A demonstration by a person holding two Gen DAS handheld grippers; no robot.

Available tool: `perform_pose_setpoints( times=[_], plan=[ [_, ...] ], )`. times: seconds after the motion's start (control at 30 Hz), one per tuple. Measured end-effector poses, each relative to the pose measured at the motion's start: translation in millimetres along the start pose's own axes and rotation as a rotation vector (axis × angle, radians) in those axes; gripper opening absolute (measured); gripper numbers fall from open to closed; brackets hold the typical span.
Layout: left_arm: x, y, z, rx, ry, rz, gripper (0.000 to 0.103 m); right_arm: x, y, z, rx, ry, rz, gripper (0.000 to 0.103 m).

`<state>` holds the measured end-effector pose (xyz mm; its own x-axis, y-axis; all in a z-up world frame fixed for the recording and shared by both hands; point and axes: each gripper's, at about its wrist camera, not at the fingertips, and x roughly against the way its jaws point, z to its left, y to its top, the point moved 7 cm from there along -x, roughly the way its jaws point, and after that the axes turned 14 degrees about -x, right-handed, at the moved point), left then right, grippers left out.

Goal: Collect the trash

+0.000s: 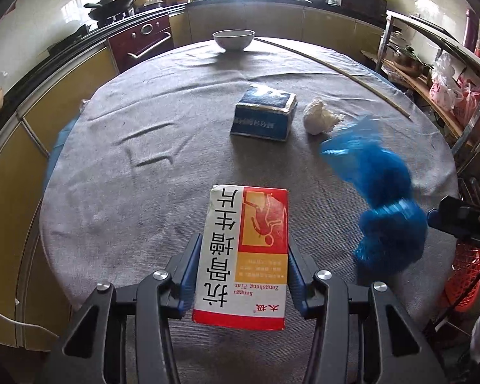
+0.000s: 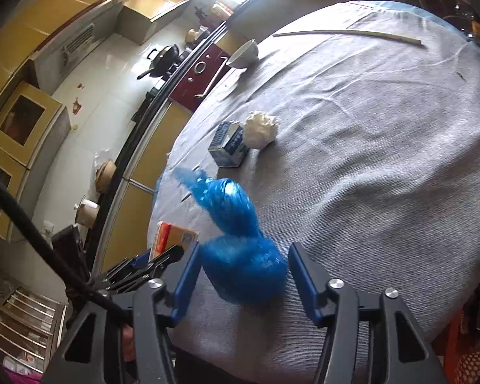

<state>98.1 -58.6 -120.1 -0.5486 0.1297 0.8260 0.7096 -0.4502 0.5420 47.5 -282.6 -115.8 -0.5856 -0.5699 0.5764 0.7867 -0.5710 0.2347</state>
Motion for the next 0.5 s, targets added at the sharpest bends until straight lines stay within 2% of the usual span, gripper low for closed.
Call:
perform_pose_setpoints(
  times=[0.23,0.5],
  plan=[
    [0,-1,4,0.001,0.003,-0.01,0.05,-23,-3,7,0.014,-0.03,0.042,0.063],
    [-1,4,2,-0.01,-0.012,-0.024,0.05,-40,15,21,0.039,-0.056,0.027,0.063]
  ],
)
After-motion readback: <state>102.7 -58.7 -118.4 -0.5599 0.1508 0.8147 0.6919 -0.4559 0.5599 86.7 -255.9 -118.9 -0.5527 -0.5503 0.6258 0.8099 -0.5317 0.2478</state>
